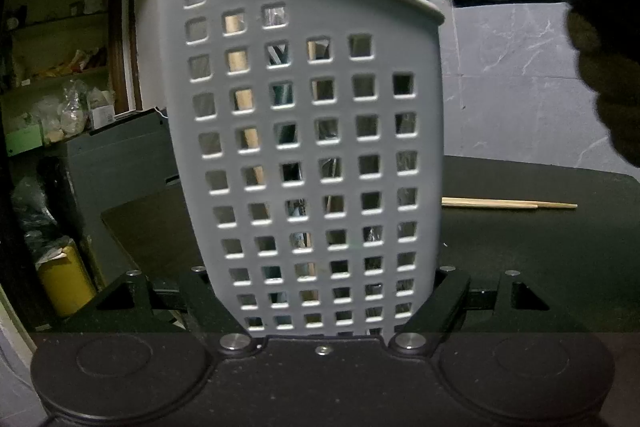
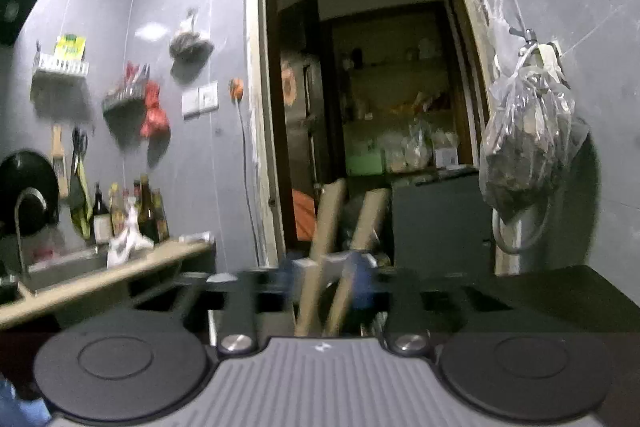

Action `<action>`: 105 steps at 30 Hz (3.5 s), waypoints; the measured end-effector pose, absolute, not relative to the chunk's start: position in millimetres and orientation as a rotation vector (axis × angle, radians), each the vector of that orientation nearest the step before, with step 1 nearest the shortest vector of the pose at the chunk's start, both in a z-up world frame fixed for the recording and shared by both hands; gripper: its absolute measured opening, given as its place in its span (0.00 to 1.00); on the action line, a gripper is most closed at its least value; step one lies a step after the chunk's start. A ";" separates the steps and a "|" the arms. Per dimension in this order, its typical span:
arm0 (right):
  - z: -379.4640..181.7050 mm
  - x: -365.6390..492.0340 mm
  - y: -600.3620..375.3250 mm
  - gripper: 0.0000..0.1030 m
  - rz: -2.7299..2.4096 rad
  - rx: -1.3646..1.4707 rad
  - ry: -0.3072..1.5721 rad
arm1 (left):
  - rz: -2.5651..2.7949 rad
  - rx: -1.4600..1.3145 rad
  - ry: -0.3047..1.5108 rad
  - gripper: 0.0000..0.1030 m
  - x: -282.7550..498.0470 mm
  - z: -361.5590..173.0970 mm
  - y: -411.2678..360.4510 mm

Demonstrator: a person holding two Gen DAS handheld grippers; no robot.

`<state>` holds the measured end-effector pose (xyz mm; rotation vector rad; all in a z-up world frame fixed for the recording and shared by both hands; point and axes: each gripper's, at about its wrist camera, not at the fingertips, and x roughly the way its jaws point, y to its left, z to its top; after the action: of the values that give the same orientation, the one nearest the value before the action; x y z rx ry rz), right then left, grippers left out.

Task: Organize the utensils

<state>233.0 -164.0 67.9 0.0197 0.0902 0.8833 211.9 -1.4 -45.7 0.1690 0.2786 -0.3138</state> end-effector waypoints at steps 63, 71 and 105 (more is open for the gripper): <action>-15.9 182.9 -245.8 1.00 0.361 -0.086 0.452 | -0.226 0.201 0.282 0.76 202.8 -47.8 -35.6; -9.9 255.1 -240.3 1.00 0.328 -0.185 0.568 | -0.219 0.199 0.287 0.76 205.4 -46.6 -38.1; -20.0 227.1 -231.3 0.15 0.500 -0.145 0.733 | -0.231 0.182 0.283 0.76 201.0 -44.8 -32.7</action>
<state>227.1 -231.3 -20.0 -0.1449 0.7326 0.4998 201.0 -32.7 -44.8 0.1817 0.2827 -0.2309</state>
